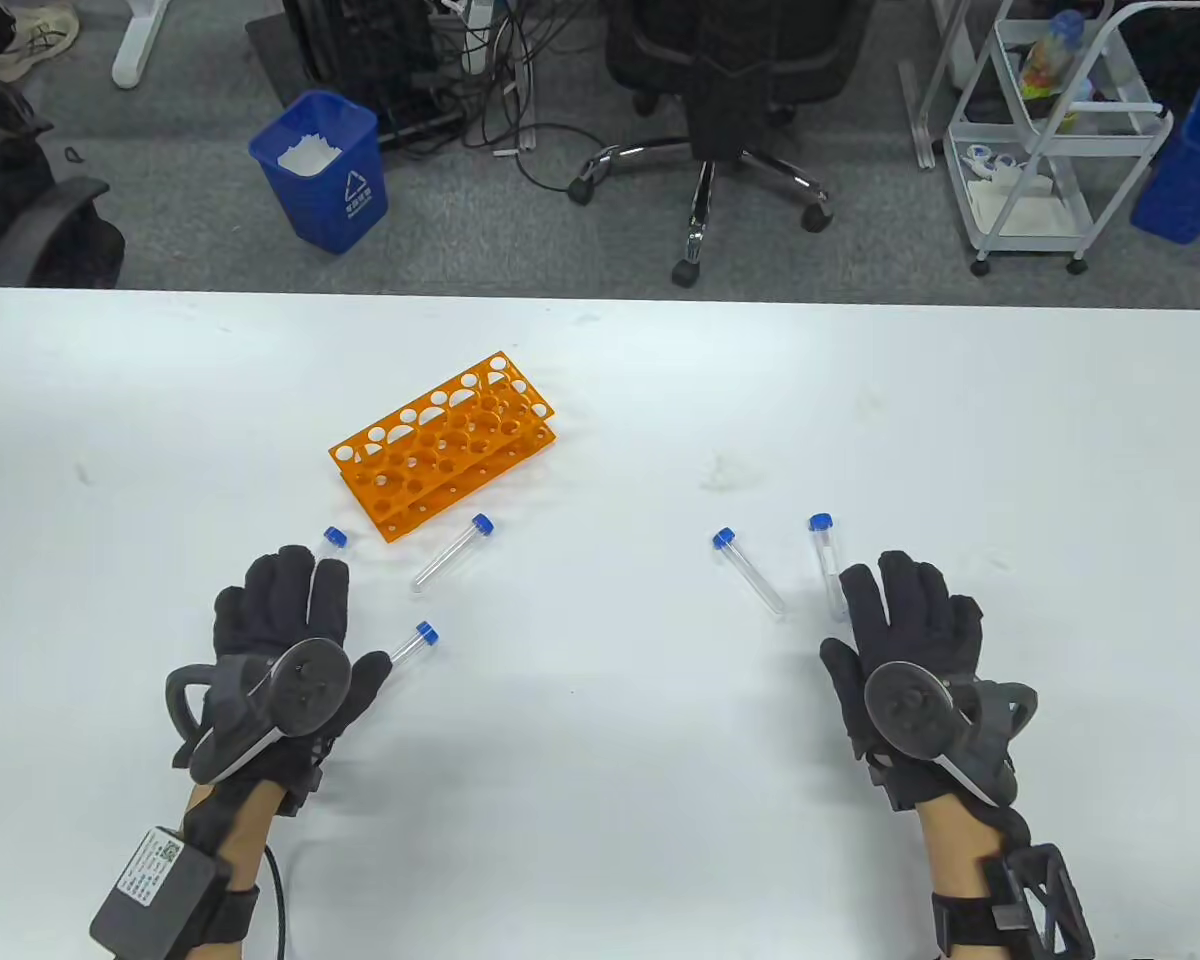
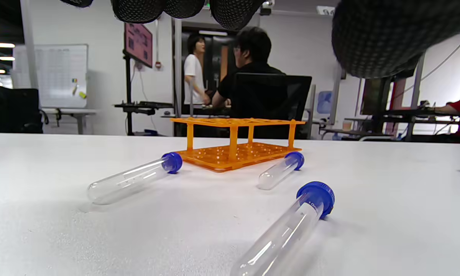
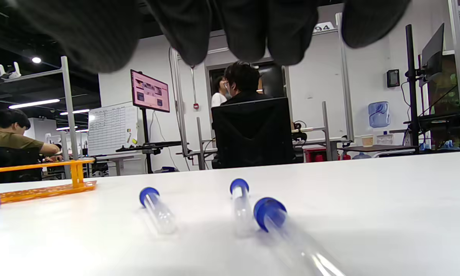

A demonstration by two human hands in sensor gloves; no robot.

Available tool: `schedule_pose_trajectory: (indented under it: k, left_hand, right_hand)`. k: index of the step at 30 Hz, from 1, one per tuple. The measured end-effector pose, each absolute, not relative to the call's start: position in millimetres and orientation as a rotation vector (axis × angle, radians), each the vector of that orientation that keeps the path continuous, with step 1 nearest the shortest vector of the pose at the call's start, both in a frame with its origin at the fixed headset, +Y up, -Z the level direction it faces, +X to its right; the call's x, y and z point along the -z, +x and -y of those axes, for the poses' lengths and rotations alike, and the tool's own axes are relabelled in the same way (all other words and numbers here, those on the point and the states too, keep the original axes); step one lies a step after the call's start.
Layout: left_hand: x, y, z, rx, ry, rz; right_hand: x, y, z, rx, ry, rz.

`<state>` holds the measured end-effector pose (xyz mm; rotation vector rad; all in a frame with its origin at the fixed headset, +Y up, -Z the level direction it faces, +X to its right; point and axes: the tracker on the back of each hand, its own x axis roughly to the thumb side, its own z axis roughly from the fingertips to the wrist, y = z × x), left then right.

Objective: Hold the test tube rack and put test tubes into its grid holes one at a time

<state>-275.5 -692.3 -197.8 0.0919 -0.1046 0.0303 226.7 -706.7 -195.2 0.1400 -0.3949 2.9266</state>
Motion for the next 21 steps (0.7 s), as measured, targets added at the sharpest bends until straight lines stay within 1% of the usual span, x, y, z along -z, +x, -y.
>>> schedule_pose_trajectory:
  k: [14, 19, 21]
  left_hand:
    - [198.3, -272.1, 695.5, -0.020, 0.062, 0.103]
    - [198.3, -272.0, 695.1, -0.029, 0.067, 0.094]
    - [197.9, -273.2, 690.7, -0.060, 0.083, 0.082]
  right_hand:
    - [195.0, 227.2, 706.9, -2.913, 0.130, 0.388]
    - [195.2, 226.8, 706.9, -2.913, 0.133, 0.381]
    - [195.2, 226.8, 706.7, -2.911, 0.133, 0.381]
